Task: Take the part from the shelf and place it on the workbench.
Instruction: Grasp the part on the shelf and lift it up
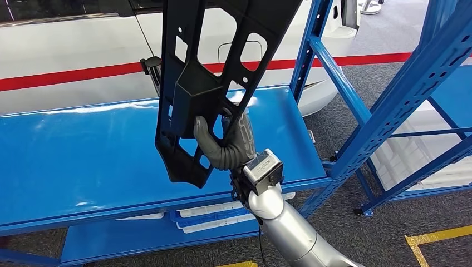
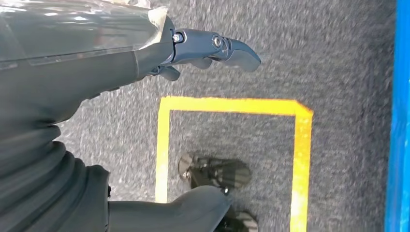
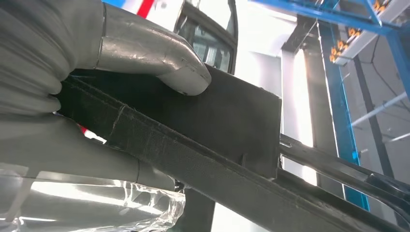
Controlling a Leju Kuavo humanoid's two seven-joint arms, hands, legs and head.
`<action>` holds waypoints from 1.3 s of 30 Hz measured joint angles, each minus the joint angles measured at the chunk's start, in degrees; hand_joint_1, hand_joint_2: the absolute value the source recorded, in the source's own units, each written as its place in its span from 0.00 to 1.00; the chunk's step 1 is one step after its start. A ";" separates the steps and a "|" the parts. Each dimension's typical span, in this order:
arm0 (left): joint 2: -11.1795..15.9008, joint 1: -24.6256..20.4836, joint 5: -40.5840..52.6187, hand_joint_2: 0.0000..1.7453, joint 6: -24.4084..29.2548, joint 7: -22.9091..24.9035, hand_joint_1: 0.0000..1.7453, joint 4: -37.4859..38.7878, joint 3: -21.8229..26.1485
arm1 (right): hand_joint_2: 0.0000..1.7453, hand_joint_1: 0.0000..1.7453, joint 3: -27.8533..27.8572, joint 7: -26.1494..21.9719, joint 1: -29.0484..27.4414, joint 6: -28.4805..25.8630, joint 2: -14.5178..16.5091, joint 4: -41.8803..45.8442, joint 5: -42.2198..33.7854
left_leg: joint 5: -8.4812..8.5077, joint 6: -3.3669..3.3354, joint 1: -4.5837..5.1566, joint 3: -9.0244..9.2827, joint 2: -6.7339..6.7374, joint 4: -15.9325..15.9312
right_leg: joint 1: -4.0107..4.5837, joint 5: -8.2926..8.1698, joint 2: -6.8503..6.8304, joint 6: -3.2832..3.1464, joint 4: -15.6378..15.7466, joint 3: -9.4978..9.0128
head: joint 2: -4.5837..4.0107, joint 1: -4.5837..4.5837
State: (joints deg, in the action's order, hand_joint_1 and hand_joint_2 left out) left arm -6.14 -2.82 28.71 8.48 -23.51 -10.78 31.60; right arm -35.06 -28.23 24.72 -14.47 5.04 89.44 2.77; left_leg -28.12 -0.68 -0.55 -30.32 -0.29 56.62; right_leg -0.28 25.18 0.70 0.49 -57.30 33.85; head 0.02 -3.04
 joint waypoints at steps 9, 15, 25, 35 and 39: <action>0.14 -0.03 0.03 1.00 -3.71 0.90 0.00 0.00 0.45 | 1.00 1.00 -1.15 -0.91 -3.49 0.20 -1.79 0.78 -1.09 | -0.03 0.01 0.00 0.00 0.00 0.00 | 0.00 0.00 0.00 0.00 0.01 0.00 | 0.00 0.00; 0.27 -0.03 0.13 1.00 -4.61 1.25 0.00 0.00 0.55 | 1.00 1.00 -1.19 -1.96 -5.73 0.68 -3.20 1.63 -1.92 | -0.17 -0.20 0.21 -0.08 -0.01 0.12 | -0.31 -0.01 0.01 0.03 0.07 -0.02 | 0.00 0.00; 0.46 -0.15 0.84 1.00 -4.40 1.21 0.00 -0.01 0.64 | 1.00 1.00 -1.24 -2.50 -6.22 1.37 -4.09 2.49 -2.01 | 1.15 -2.11 0.03 0.36 0.28 -1.03 | -0.42 1.23 -0.14 0.79 -1.99 1.11 | 0.00 -0.05; 0.42 -0.12 1.34 1.00 -4.19 1.26 0.00 0.00 0.64 | 1.00 1.00 -1.31 -2.48 -6.90 1.79 -4.86 2.64 -2.35 | 1.44 -2.35 -0.10 0.29 0.45 -1.35 | -0.94 6.60 -0.25 1.14 -16.50 7.33 | 0.00 -0.09; 0.42 -0.12 1.34 1.00 -4.19 1.26 0.00 0.00 0.64 | 1.00 1.00 -1.31 -2.48 -6.90 1.79 -4.86 2.64 -2.35 | 1.44 -2.35 -0.10 0.29 0.45 -1.35 | -0.94 6.60 -0.25 1.14 -16.50 7.33 | 0.00 -0.09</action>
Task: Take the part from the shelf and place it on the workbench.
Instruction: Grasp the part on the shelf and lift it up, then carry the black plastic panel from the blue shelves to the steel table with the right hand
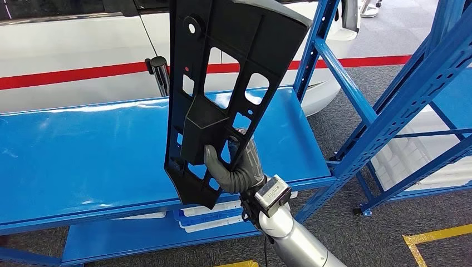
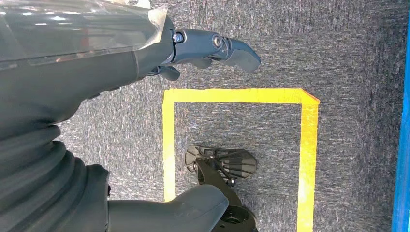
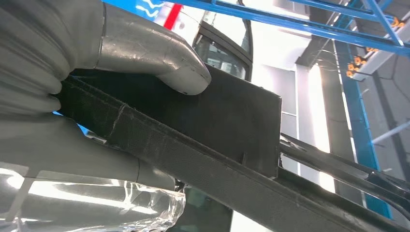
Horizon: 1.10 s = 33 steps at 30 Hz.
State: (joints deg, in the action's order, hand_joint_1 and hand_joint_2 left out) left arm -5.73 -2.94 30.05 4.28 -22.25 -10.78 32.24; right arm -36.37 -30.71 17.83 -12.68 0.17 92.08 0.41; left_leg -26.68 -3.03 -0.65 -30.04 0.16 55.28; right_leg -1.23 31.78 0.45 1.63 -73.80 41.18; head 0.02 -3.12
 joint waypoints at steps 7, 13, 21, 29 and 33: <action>-0.12 -0.01 0.01 1.00 0.01 0.00 0.00 0.00 0.00 | 1.00 1.00 0.00 0.00 0.01 0.01 -0.08 0.03 -0.03 | -0.06 0.11 -0.07 0.01 -0.02 0.11 | -0.25 -1.31 -0.06 0.68 2.76 -1.60 | 0.00 0.00; -0.27 -0.07 0.04 1.00 0.35 -0.28 0.00 -0.01 0.02 | 1.00 1.00 -0.10 -0.20 0.35 0.07 -0.35 1.18 0.16 | -0.84 2.23 -0.05 -0.77 -0.33 1.68 | -0.13 -5.13 0.03 0.85 15.37 -8.70 | 0.00 0.13; -0.21 -0.20 0.08 1.00 1.05 -0.66 0.00 -0.04 0.25 | 1.00 1.00 -0.57 -0.45 0.57 0.76 -0.47 2.60 0.42 | -2.94 1.45 0.06 0.57 -0.22 3.30 | 0.84 -6.29 -0.16 -1.47 15.13 -6.49 | 0.00 0.21; -0.44 -0.28 0.06 1.00 1.66 -1.34 0.00 -0.04 0.60 | 1.00 1.00 -1.01 -1.00 0.61 1.46 -0.93 3.03 -0.37 | 1.54 2.02 0.24 -3.55 0.31 2.50 | 0.04 -3.02 -0.23 0.66 15.99 -11.07 | 0.00 0.15; -0.39 -0.24 -0.02 1.00 1.72 -1.38 0.00 -0.04 0.98 | 1.00 1.00 -1.01 -0.97 0.32 1.51 -0.57 3.08 -0.27 | -3.47 3.09 -0.34 -6.15 -0.03 8.31 | -0.65 -4.26 -0.44 -1.40 16.31 -9.95 | 0.00 0.26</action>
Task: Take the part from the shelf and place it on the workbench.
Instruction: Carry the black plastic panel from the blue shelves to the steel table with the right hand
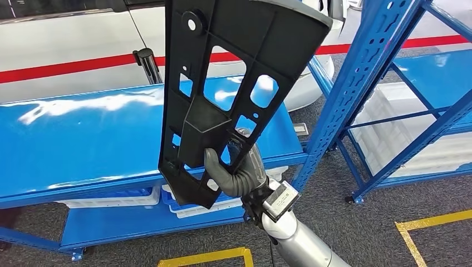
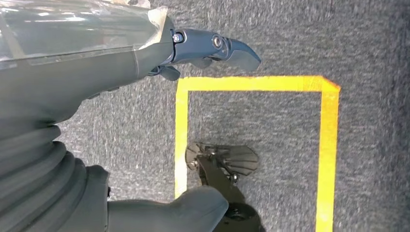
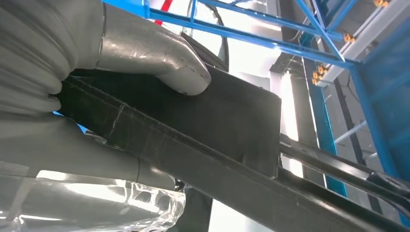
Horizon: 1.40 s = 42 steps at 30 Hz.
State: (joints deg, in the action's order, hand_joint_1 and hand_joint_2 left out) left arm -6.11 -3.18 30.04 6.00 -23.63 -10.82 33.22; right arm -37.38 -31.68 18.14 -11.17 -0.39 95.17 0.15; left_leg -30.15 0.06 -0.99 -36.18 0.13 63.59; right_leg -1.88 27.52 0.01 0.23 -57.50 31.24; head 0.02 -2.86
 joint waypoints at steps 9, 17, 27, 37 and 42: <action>0.11 -0.24 -0.03 1.00 0.27 -0.21 0.00 0.00 0.41 | 1.00 1.00 0.16 0.34 -0.79 0.52 0.58 0.00 0.81 | 0.06 0.41 -0.47 7.79 -0.33 -5.29 | 0.48 -2.60 -0.04 0.61 -0.40 3.04 | 0.00 -0.02; 0.00 -0.31 0.08 1.00 0.34 -0.28 0.00 0.00 0.96 | 1.00 1.00 0.49 0.34 -1.32 0.29 0.80 0.04 0.95 | 3.32 -2.94 0.35 5.28 0.29 -7.23 | 0.74 4.51 -0.11 1.09 -11.76 8.15 | 0.00 -0.29; -0.28 -0.21 0.53 1.00 0.33 -0.34 0.00 0.00 0.97 | 1.00 1.00 1.16 0.16 -1.95 -0.33 0.62 0.45 1.66 | 6.54 -1.26 0.96 1.61 0.41 -6.39 | 1.55 2.35 -0.03 1.47 1.69 -3.75 | 0.00 -0.24; 0.04 -0.09 0.84 1.00 0.34 -0.02 0.00 -0.01 1.03 | 1.00 1.00 1.22 -0.68 -3.07 -0.13 0.77 0.99 2.88 | -0.96 1.38 -0.80 2.32 -0.08 3.52 | 0.56 -0.76 -0.31 -0.56 0.69 0.23 | 0.00 0.09; 0.08 -0.21 1.01 1.00 0.34 -0.04 0.00 -0.01 1.05 | 1.00 1.00 1.27 -0.91 -3.02 -0.02 0.89 1.46 3.24 | 0.75 0.22 -0.24 6.99 -0.51 -5.79 | 0.80 -2.02 -0.28 1.39 -0.11 1.91 | 0.00 0.03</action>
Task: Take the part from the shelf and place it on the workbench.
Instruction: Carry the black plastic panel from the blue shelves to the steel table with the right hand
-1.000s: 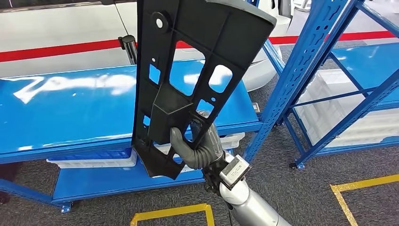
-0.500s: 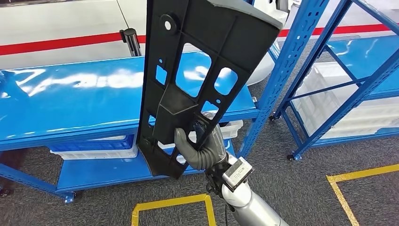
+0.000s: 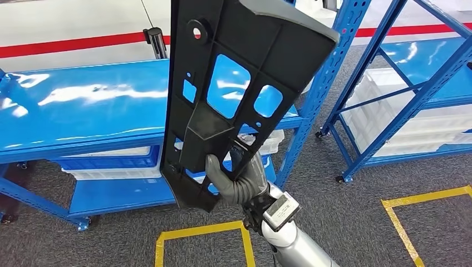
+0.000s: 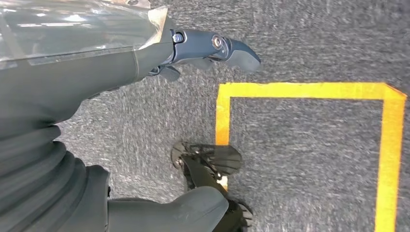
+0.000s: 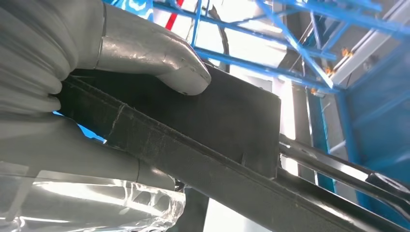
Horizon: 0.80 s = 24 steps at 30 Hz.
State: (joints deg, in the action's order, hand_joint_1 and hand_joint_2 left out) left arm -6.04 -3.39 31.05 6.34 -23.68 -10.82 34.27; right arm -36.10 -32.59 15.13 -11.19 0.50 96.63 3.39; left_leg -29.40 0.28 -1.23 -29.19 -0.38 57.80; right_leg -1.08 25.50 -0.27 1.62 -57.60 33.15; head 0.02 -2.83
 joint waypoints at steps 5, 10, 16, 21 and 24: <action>-0.16 -0.22 -0.08 1.00 0.17 -0.08 0.00 -0.02 0.24 | 1.00 1.00 0.80 -0.31 -0.60 -0.10 -0.12 0.81 -0.08 | 2.57 -3.03 0.21 -2.29 0.55 -0.88 | 0.03 6.45 0.07 -0.39 -8.66 4.02 | 0.00 -0.29; -0.21 -0.21 -0.30 1.00 0.32 -0.04 0.00 -0.01 0.64 | 1.00 1.00 1.83 -0.73 -1.43 0.04 -0.33 1.00 -0.65 | 5.04 -2.92 0.53 -5.54 0.73 -0.69 | 0.00 6.37 0.07 0.90 -11.88 1.40 | 0.00 -0.36; -0.26 -0.17 -0.34 1.00 0.33 -0.04 0.00 -0.01 0.77 | 1.00 1.00 2.44 -1.07 -1.59 0.36 -0.11 1.72 -0.68 | 6.97 -1.15 0.76 -7.17 0.74 -0.02 | 0.54 5.45 0.22 -0.26 2.20 -6.75 | 0.00 -0.28; -0.14 -0.03 -0.33 1.00 0.34 -0.03 0.00 0.01 0.84 | 1.00 1.00 2.46 -1.07 -1.68 0.40 0.16 1.81 -0.68 | -3.00 0.25 0.13 -10.82 0.44 11.42 | -0.08 3.17 -0.17 -2.47 2.16 -4.81 | 0.00 -0.06; -0.05 -0.02 -0.37 1.00 0.34 -0.01 0.00 -0.01 0.89 | 1.00 1.00 2.47 -1.07 -1.93 0.42 0.20 1.81 -0.65 | -2.71 0.75 -0.14 -9.93 0.45 15.24 | -0.01 2.02 -0.20 -2.13 1.59 -3.00 | 0.00 -0.04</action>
State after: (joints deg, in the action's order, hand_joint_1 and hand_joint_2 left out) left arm -6.09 -3.41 30.68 6.69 -23.69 -10.83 35.16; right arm -33.63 -33.66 13.19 -10.77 0.69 98.44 2.74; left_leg -32.11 1.03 -1.37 -39.12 0.07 73.04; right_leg -1.09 27.52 -0.47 -0.51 -56.01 30.14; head 0.02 -2.87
